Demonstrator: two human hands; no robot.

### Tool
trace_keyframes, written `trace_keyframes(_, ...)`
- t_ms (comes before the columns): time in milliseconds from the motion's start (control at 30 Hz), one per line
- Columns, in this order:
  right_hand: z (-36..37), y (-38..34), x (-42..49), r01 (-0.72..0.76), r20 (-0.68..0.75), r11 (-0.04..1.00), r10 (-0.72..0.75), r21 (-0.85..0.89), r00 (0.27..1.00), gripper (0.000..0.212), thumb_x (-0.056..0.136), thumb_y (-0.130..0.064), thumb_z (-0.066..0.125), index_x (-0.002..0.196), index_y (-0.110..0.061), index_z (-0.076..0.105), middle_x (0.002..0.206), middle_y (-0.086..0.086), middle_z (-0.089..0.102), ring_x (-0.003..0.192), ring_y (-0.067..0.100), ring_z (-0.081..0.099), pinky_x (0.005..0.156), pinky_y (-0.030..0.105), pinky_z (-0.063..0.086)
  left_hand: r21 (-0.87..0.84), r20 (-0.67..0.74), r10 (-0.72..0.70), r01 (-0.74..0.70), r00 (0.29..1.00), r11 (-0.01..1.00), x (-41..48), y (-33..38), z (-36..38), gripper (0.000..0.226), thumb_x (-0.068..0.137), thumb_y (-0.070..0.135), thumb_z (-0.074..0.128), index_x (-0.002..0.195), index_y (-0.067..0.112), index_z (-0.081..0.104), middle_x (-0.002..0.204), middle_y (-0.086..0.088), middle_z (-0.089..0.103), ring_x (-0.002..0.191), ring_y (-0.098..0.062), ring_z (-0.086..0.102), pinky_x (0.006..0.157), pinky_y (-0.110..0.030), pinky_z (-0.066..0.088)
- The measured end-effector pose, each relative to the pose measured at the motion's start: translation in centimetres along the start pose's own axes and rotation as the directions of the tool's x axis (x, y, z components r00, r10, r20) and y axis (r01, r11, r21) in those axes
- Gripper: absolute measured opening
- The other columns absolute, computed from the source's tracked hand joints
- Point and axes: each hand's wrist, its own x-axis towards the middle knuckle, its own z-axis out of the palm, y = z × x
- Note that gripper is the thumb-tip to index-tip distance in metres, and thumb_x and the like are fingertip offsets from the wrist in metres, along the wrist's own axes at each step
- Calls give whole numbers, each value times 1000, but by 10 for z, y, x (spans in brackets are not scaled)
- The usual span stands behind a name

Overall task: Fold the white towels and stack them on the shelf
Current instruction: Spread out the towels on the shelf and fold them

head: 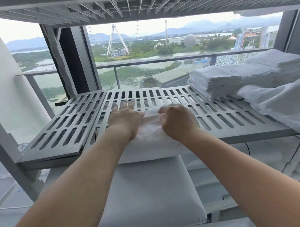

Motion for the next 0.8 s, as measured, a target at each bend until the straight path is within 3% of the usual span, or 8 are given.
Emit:
trace_keyframes(67, 2, 13, 4, -89, 183, 996, 85, 15, 980, 40, 95, -22, 44, 133, -15, 56, 142, 10, 53, 137, 30, 43, 108, 39, 39, -60, 32, -48, 49, 998, 997, 0, 4, -4, 45, 87, -2, 42, 113, 25, 67, 135, -10, 58, 119, -31, 57, 102, -50, 47)
trace_keyframes(100, 6, 16, 4, -91, 285, 996, 86, 4, 955, 50, 99, -31, 41, 147, -17, 42, 158, 8, 35, 149, 28, 25, 118, 43, 27, -108, 19, -79, 81, 997, 991, -1, 6, -4, 34, 88, 2, 41, 99, 20, 67, 117, -8, 65, 102, -29, 62, 90, -46, 53)
trace_keyframes(167, 17, 18, 1, -34, 392, 996, 62, -76, 918, 66, 101, -47, 28, 160, -23, 11, 168, -1, 1, 154, 22, -7, 124, 48, 4, -144, -41, -108, 101, 993, 984, 0, 10, -2, 27, 95, 18, 40, 99, 17, 66, 107, -7, 68, 94, -28, 64, 84, -43, 55)
trace_keyframes(233, 26, 17, -2, 34, 399, 988, 29, -150, 916, 66, 100, -54, 18, 159, -29, 0, 166, -8, -9, 152, 21, -17, 123, 52, -3, -166, -85, -102, 87, 991, 982, 7, 12, 2, 36, 102, 35, 36, 113, 17, 64, 113, -9, 67, 101, -29, 64, 89, -42, 53)
trace_keyframes(433, 28, 23, -2, 104, 418, 982, -29, -158, 908, 55, 98, -56, 13, 150, -58, -5, 166, -12, -7, 152, 24, -17, 121, 56, -3, -488, 111, 80, -16, 991, 873, 30, 4, 12, 44, 104, 40, 40, 145, 25, 47, 147, -7, 52, 133, -25, 49, 111, -45, 38)
trace_keyframes(567, 32, 32, -4, 102, 361, 984, -43, -146, 932, 56, 96, -53, 16, 150, -58, 2, 166, -12, -4, 152, 20, -16, 122, 54, -3, -366, 225, 84, 4, 971, 931, 40, 3, 19, 51, 103, 45, 34, 150, 25, 39, 158, -4, 39, 143, -23, 37, 116, -43, 29)
trace_keyframes(800, 21, 40, 8, 90, 367, 946, 31, -311, 930, 62, 94, -46, 13, 153, -52, -1, 166, -3, -12, 152, 28, -17, 119, 60, -8, -248, 181, 132, -85, 975, 965, 45, 5, 0, 46, 97, 43, 44, 139, 23, 46, 143, -7, 54, 128, -28, 52, 103, -43, 43)
